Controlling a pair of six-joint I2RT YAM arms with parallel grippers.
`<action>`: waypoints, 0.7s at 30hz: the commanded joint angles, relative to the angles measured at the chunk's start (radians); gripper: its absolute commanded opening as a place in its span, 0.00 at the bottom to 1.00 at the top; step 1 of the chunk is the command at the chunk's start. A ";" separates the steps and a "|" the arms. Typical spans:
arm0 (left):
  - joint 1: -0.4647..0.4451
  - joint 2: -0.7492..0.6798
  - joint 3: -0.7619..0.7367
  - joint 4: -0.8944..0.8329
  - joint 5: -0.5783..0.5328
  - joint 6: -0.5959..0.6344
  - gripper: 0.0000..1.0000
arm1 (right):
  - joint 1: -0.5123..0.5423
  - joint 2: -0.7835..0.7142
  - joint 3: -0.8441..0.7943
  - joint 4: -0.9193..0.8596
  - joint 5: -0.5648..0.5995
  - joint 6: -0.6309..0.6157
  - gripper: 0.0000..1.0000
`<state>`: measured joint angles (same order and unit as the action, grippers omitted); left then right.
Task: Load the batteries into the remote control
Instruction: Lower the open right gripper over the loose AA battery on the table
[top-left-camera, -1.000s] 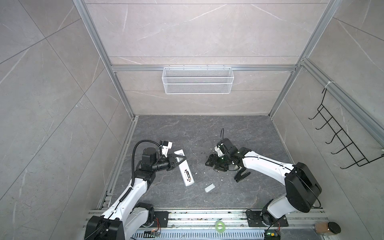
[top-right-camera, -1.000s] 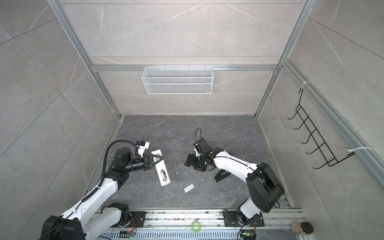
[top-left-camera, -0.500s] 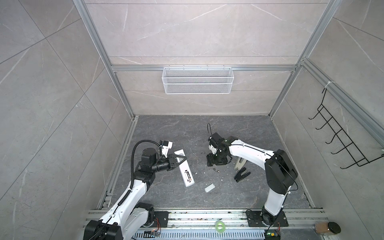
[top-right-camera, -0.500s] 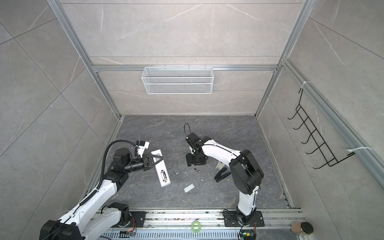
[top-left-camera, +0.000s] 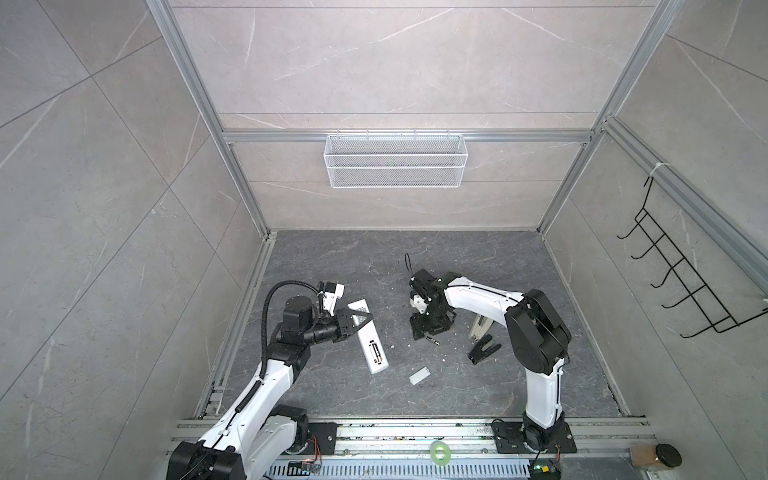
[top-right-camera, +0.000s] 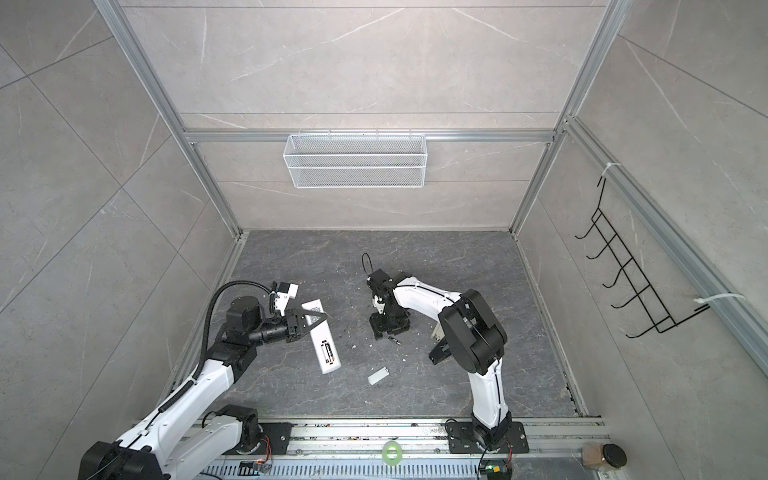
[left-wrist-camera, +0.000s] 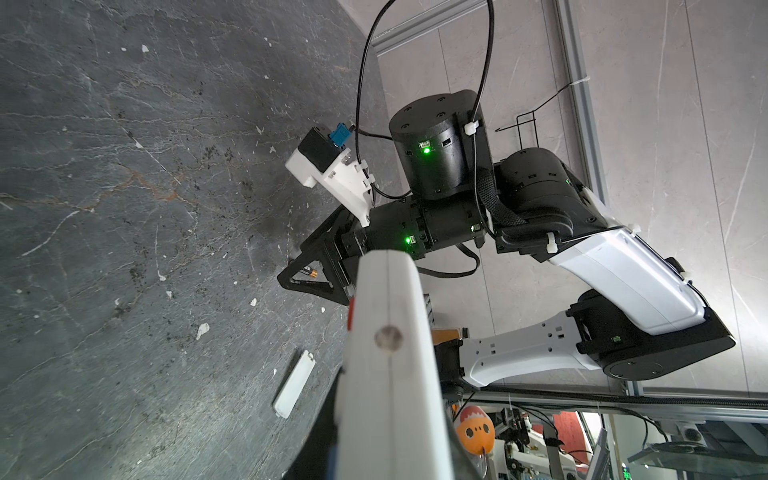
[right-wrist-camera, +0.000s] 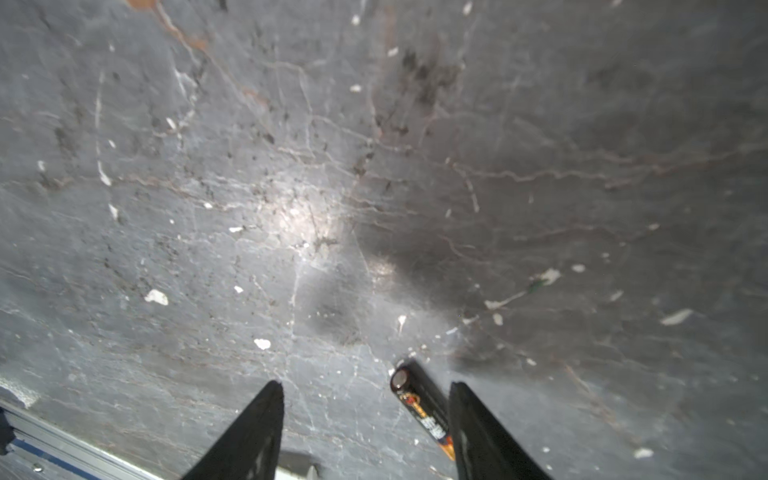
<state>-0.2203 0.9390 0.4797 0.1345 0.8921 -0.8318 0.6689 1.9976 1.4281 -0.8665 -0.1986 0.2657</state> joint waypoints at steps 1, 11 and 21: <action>-0.003 -0.005 0.030 0.020 0.011 0.023 0.00 | 0.007 0.021 -0.018 -0.005 -0.018 -0.025 0.64; -0.004 -0.009 0.024 0.020 0.011 0.022 0.00 | 0.039 0.029 -0.027 -0.018 -0.035 -0.047 0.60; -0.004 -0.015 0.022 0.019 0.011 0.022 0.00 | 0.045 -0.019 -0.018 -0.013 -0.001 0.005 0.55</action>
<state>-0.2203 0.9390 0.4797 0.1345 0.8913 -0.8318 0.7105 2.0083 1.4097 -0.8639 -0.2199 0.2420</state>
